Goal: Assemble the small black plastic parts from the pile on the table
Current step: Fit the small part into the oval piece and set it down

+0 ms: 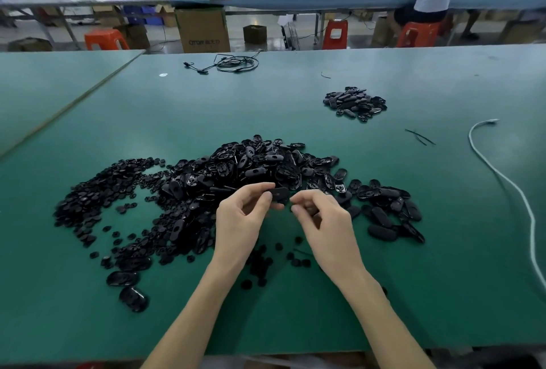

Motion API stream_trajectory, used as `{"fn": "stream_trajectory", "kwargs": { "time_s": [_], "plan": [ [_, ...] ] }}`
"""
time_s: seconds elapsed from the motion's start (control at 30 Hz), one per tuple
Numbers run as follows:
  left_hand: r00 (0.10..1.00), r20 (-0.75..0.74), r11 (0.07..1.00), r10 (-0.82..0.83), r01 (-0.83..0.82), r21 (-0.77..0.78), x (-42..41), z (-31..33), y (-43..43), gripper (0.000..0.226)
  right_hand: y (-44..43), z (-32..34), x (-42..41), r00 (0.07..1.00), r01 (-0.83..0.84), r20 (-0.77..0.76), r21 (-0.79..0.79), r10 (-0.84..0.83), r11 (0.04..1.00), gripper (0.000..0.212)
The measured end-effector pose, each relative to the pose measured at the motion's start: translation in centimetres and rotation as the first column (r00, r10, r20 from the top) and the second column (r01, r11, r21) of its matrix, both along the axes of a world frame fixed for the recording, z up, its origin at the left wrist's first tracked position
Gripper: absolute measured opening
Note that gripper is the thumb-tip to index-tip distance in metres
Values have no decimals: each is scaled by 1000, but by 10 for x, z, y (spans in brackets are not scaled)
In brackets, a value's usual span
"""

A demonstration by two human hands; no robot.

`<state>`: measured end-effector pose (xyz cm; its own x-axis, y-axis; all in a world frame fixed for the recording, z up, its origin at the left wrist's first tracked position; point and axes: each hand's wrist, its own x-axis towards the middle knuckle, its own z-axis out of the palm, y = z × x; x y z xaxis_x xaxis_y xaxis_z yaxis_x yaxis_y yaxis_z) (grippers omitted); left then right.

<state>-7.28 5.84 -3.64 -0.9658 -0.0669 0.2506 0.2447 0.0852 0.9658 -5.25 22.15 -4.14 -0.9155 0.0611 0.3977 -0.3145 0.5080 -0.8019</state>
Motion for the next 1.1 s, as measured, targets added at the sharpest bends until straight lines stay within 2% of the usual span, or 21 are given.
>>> {"fn": "stream_trajectory", "kwargs": {
  "time_s": [0.23,0.47,1.1],
  "plan": [
    [999,4,999,-33,33,-10,-1,1,1,16,1,1,-1,998,32,-46,-38,-34,999,24],
    [998,8,998,-57,57,-23,0,3,-1,17,1,3,1,999,47,-4,-159,-48,986,23],
    [990,3,988,-142,142,-54,2,5,0,22,1,5,2,999,22,-29,-93,-25,995,19]
  ]
}}
